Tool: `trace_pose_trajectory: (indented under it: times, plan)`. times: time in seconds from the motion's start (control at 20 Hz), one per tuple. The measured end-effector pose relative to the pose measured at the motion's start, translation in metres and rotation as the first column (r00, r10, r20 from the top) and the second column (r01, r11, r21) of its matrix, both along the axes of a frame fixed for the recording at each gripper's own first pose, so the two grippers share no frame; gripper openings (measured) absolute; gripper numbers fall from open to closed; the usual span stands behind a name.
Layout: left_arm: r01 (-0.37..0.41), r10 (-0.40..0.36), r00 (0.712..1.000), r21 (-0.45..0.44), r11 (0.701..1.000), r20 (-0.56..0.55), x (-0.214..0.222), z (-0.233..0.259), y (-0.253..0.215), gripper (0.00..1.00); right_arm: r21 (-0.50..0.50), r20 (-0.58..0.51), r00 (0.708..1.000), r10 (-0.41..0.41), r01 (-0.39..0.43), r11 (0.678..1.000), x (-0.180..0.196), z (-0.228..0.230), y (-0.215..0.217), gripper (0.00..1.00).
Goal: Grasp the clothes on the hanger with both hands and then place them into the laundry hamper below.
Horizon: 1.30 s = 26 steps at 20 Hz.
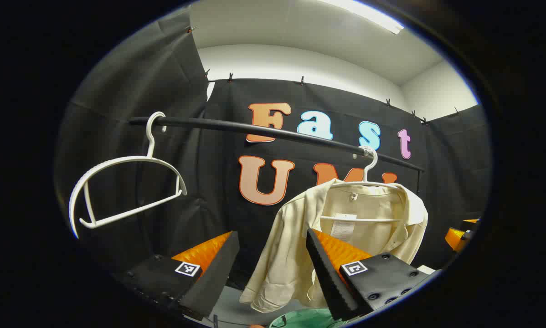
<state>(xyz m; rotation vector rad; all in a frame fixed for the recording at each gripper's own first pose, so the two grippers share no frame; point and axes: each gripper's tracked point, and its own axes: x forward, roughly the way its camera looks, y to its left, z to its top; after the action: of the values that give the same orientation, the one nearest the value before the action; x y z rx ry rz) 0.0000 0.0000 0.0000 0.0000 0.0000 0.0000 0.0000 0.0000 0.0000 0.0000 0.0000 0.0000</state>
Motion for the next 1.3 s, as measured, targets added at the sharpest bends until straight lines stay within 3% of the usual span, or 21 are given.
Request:
trace_pose_trajectory:
  times: [0.15, 0.2, 0.3, 0.35, 0.65, 0.8, 0.85, 1.3]
  plan:
    - [-0.003, 0.002, 1.0, 0.023, 1.0, 0.005, 0.007, 0.004, -0.004, 0.93, 0.008, -0.01, 1.0, 0.009, -0.009, 1.0, 0.002, -0.003, 0.001, 0.94]
    - [0.0, 0.0, 1.0, 0.027, 1.0, 0.008, 0.01, 0.003, -0.006, 0.97, 0.01, -0.008, 1.0, 0.011, -0.011, 1.0, 0.002, -0.003, 0.002, 0.94]
    - [0.005, -0.005, 1.0, 0.024, 1.0, 0.008, 0.014, 0.002, -0.01, 0.93, 0.006, -0.006, 1.0, 0.011, -0.011, 1.0, 0.003, -0.002, 0.001, 0.94]
    - [0.005, -0.006, 1.0, 0.019, 1.0, 0.008, 0.015, 0.001, -0.011, 0.96, 0.0, -0.006, 1.0, 0.009, -0.009, 1.0, 0.005, -0.003, 0.0, 0.94]
    - [-0.021, 0.02, 1.0, 0.008, 1.0, 0.008, 0.017, 0.0, -0.003, 0.93, -0.006, -0.014, 1.0, 0.011, -0.011, 1.0, 0.008, -0.005, 0.0, 0.94]
    - [-0.033, 0.032, 0.999, 0.014, 0.999, 0.012, 0.017, 0.001, 0.002, 0.97, -0.009, -0.019, 1.0, 0.013, -0.014, 1.0, 0.009, -0.008, 0.001, 0.94]
    - [-0.033, 0.033, 0.999, 0.017, 0.999, 0.014, 0.017, 0.001, 0.001, 0.93, -0.007, -0.02, 1.0, 0.015, -0.015, 1.0, 0.009, -0.007, 0.002, 0.94]
    - [-0.037, 0.036, 0.999, 0.027, 0.999, 0.013, 0.029, -0.002, -0.002, 0.96, -0.011, -0.036, 0.999, 0.038, -0.039, 0.999, 0.016, -0.023, 0.013, 0.94]
